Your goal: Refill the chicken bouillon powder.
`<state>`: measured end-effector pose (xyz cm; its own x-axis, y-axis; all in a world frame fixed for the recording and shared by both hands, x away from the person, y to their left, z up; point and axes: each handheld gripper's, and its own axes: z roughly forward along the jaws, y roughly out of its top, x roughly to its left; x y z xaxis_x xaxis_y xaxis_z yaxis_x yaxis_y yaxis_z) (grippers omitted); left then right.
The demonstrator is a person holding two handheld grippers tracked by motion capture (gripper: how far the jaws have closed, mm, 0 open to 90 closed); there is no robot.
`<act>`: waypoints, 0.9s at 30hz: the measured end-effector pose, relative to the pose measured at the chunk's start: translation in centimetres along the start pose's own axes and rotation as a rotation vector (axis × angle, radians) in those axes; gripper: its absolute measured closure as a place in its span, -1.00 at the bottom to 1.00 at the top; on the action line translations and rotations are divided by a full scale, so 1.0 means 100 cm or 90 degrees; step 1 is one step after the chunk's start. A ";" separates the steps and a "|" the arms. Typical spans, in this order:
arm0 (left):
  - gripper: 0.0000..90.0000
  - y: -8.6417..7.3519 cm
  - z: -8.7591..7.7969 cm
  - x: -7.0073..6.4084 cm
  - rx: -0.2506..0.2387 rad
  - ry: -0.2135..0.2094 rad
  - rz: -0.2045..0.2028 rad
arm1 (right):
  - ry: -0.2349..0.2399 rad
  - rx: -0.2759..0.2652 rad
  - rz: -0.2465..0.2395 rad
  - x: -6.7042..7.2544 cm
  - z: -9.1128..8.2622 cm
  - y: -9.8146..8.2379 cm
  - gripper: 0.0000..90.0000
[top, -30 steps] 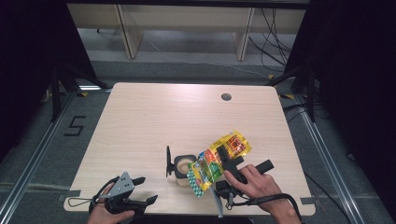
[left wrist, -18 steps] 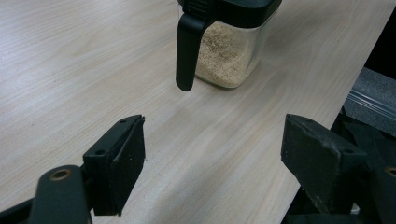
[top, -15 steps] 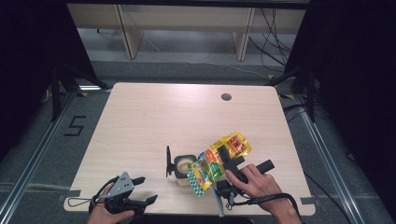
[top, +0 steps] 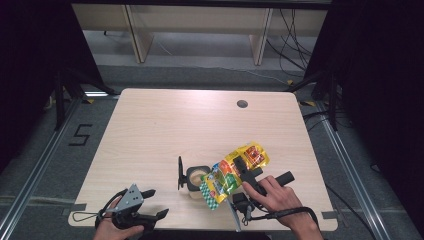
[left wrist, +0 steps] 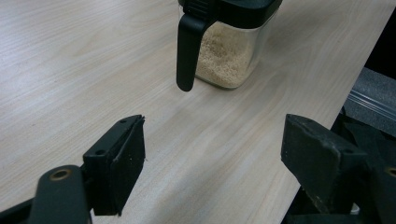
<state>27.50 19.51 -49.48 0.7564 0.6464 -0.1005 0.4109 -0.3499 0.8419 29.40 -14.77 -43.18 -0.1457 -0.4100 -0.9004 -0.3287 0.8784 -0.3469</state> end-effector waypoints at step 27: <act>-0.52 0.000 0.000 0.001 0.006 0.002 0.003 | 0.016 -0.055 0.088 0.006 0.003 -0.011 0.02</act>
<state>27.53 19.58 -49.46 0.7566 0.6470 -0.0947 0.4118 -0.3588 0.8377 29.94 -15.95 -43.38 -0.2181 -0.2933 -0.9308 -0.3830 0.9030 -0.1948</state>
